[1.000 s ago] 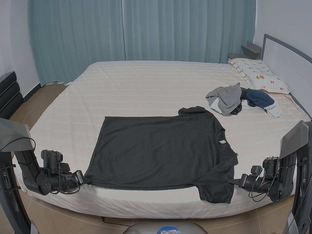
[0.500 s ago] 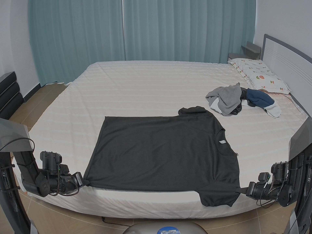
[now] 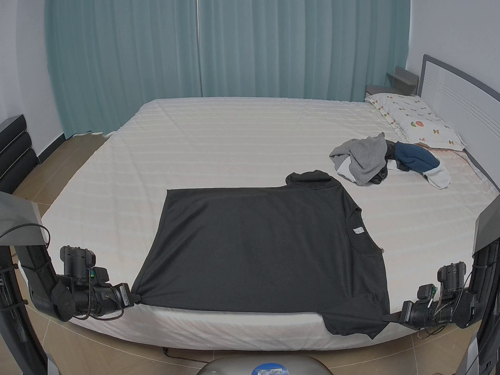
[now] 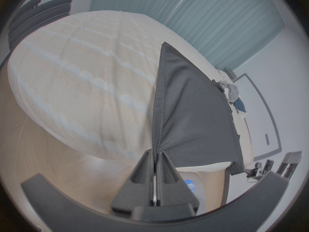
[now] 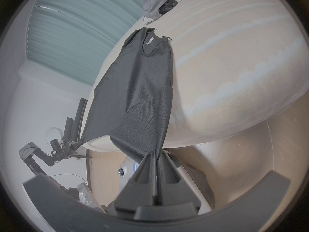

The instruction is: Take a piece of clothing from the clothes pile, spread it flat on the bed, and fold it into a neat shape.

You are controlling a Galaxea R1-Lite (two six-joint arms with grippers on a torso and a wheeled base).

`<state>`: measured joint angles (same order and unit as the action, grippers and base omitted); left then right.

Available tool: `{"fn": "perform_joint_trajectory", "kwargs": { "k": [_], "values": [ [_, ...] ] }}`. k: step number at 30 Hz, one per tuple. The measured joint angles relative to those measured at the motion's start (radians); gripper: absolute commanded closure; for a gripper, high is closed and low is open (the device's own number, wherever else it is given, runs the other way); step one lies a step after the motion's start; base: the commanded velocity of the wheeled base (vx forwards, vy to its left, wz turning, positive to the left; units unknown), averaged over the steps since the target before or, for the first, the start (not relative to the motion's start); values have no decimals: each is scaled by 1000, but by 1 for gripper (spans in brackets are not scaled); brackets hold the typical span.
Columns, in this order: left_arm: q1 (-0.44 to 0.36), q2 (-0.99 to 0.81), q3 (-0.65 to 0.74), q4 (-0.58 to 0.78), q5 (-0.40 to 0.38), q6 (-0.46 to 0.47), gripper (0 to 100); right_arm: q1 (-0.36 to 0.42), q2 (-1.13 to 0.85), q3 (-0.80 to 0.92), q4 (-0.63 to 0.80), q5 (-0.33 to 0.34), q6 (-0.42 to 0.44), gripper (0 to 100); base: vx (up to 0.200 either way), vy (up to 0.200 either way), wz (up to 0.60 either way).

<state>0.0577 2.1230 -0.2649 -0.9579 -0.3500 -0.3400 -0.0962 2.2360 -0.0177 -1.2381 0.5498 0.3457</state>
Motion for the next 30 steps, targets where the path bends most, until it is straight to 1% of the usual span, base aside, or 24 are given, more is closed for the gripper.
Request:
{"fn": "perform_joint_trajectory", "kwargs": {
  "k": [4, 7, 14, 19, 22, 25, 30],
  "values": [
    [0, 0, 26, 1, 33, 56, 100, -7, -33, 0, 58, -26, -32, 100, 0, 0, 0],
    [-3, 0, 44, 2, 54, 90, 100, -9, -55, 0, 82, -50, -39, 100, 0, 0, 0],
    [-5, -4, 93, 2, 73, 193, 100, -10, -111, 0, 167, -74, -51, 100, 0, 0, 0],
    [-7, -10, 124, -2, 83, 243, 100, -10, -152, 0, 239, -89, -82, 100, 0, 0, 0],
    [-10, -13, 139, -6, 105, 267, 100, -10, -178, 0, 291, -120, -119, 100, 0, 0, 0],
    [-14, -19, 152, -7, 115, 282, 100, -7, -199, 0, 323, -130, -129, 100, 0, 0, 0],
    [-16, -31, 180, -7, 117, 334, 100, -1, -240, 0, 372, -134, -137, 100, 0, 0, 0]
  ]
}}
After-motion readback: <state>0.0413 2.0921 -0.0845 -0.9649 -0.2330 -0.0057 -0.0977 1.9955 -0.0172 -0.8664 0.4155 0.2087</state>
